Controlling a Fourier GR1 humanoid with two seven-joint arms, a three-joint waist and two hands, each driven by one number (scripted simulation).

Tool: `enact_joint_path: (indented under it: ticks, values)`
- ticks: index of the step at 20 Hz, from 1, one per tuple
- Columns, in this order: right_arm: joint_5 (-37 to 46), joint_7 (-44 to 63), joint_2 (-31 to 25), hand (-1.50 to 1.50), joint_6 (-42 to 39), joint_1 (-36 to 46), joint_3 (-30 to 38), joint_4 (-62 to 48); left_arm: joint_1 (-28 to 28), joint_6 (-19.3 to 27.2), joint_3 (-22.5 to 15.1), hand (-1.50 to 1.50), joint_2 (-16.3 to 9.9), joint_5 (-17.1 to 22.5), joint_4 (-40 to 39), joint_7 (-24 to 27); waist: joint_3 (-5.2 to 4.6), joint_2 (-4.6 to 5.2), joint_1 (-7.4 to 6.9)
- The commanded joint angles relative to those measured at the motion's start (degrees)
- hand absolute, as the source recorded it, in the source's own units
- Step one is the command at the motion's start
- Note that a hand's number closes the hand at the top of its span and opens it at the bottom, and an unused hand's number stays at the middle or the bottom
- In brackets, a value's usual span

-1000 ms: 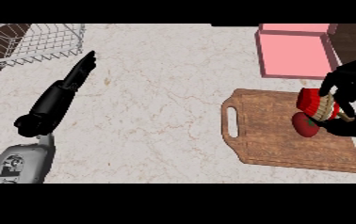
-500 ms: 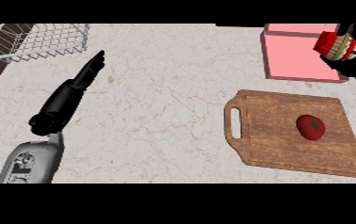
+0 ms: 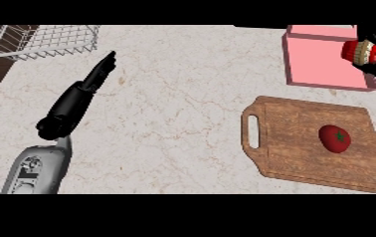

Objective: Pick the cupcake from the cutting board and place it in the cardboard box

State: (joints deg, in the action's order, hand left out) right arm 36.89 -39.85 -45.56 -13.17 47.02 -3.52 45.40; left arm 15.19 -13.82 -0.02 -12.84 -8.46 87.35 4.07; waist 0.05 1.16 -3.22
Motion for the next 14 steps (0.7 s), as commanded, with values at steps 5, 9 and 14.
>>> enact_joint_path:
  ticks: [5,9,14]
  values:
    - [10.9,-7.6,-1.4,-1.50,-0.3,7.1,-6.5,-18.1,2.3,0.6,-0.6,0.00,1.2,-0.9,-2.1,0.1,0.07,0.42,-0.41]
    - [10.8,-18.4,-0.2,-1.50,-1.0,8.4,-6.9,-22.4,-1.5,-1.8,0.5,0.00,-0.7,0.8,-0.7,2.3,0.10,0.28,-0.64]
    - [-0.2,-24.7,2.2,-1.50,-8.5,11.3,0.7,-24.4,-0.9,0.1,0.0,0.00,0.7,-0.4,-0.6,1.2,0.19,0.02,-0.20]
